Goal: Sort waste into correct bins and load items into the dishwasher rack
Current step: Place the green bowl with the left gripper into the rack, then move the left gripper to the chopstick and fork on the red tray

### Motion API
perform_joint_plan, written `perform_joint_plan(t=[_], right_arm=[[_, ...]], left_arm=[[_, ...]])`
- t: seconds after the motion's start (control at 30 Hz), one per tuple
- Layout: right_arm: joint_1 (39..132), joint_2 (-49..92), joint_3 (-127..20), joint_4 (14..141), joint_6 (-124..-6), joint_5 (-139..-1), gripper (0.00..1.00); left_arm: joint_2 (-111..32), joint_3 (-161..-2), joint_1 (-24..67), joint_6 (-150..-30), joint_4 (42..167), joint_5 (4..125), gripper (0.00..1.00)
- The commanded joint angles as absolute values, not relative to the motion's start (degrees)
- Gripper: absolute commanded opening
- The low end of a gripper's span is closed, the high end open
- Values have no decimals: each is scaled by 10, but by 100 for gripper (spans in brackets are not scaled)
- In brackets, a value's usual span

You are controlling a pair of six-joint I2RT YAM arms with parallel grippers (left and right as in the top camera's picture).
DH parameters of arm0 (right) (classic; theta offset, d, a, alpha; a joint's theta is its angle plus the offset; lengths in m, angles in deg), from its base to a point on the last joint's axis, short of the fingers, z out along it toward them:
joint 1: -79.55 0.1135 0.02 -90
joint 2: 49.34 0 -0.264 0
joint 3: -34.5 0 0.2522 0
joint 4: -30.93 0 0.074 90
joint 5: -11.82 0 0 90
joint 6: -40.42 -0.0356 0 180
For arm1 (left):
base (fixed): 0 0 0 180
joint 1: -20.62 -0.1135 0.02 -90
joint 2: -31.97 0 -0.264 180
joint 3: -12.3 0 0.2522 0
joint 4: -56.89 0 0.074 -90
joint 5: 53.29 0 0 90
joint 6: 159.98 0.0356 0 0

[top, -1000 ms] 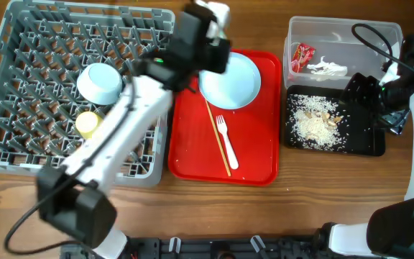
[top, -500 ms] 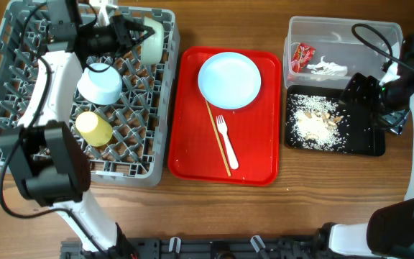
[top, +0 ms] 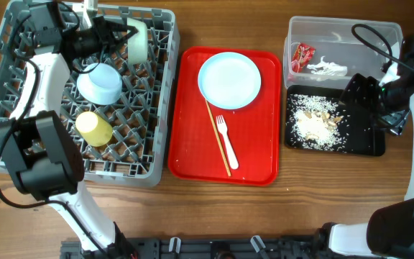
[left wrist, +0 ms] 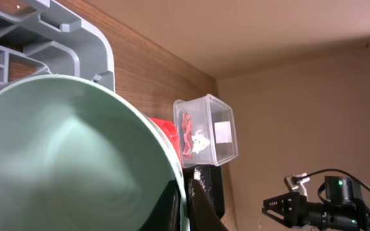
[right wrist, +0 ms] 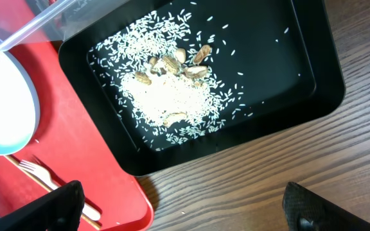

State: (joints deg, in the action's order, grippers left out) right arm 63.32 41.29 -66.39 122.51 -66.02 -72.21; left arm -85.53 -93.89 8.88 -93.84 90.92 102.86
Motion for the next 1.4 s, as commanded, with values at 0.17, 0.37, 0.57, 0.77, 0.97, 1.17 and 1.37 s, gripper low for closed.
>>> perform_joint_plan(t=[0.17,0.37,0.57,0.77,0.97,1.17,1.37], right_arm=[[633,402,-669,1230,-661,-717,100],[633,402,-669,1230,-661,-717,100],[633,402,-669,1232,-662,-717,100],[633,402,-669,1232,-661,-717,100],[633,402,-669,1232,-662,-717,100],[633,402,-669,1232,-661,-717,100],[633,402,-669,1237,-661,-717,100]], left_arm=[[-903,-943,91,-994,905,1048,4],[-904,-943,66,-994,886,1048,4],[-904,-943,45,-994,898,1085,7],[-904,-943,17,-994,922,1089,75],[-875,-943,-29,-994,927,1088,100],[-788,-943,-23,-987,934,1059,100],[-688,-943,99,-884,1112,770,100]])
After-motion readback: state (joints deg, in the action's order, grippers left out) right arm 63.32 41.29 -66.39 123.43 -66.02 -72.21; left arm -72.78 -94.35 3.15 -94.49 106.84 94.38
